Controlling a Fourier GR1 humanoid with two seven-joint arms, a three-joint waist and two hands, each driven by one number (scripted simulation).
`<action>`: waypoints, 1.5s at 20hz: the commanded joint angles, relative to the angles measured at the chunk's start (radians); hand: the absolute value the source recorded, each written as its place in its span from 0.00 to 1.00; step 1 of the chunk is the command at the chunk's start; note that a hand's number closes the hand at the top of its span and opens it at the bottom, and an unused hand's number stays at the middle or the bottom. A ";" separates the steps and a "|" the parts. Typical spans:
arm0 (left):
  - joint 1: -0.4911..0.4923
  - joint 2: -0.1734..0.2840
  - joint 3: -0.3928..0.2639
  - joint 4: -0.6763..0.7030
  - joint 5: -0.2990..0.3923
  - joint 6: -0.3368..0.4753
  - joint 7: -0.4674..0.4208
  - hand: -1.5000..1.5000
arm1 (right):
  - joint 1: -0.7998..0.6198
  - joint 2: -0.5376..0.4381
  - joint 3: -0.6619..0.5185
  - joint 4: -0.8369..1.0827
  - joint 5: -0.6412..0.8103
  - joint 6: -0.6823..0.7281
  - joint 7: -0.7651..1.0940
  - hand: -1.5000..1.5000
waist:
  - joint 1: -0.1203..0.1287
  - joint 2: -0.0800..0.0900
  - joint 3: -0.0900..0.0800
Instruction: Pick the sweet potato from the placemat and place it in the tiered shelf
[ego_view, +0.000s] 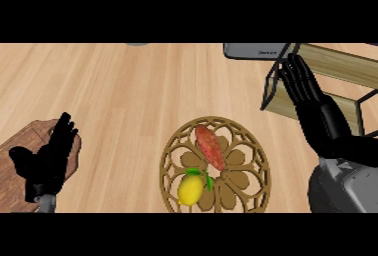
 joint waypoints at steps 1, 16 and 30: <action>-0.069 0.005 -0.001 0.001 -0.014 -0.032 0.011 0.50 | -0.049 0.019 0.007 0.037 0.018 0.030 0.074 0.00 | -0.006 0.011 0.019; -0.205 -0.032 -0.160 -0.002 -0.104 -0.126 -0.039 0.50 | -0.043 0.194 -0.061 0.563 0.152 -0.275 -0.113 0.00 | 0.004 0.019 0.022; -0.268 -0.092 -0.131 0.103 -0.147 -0.118 -0.039 0.50 | -0.246 -0.033 0.054 0.348 0.181 0.167 0.267 0.00 | -0.015 0.005 0.018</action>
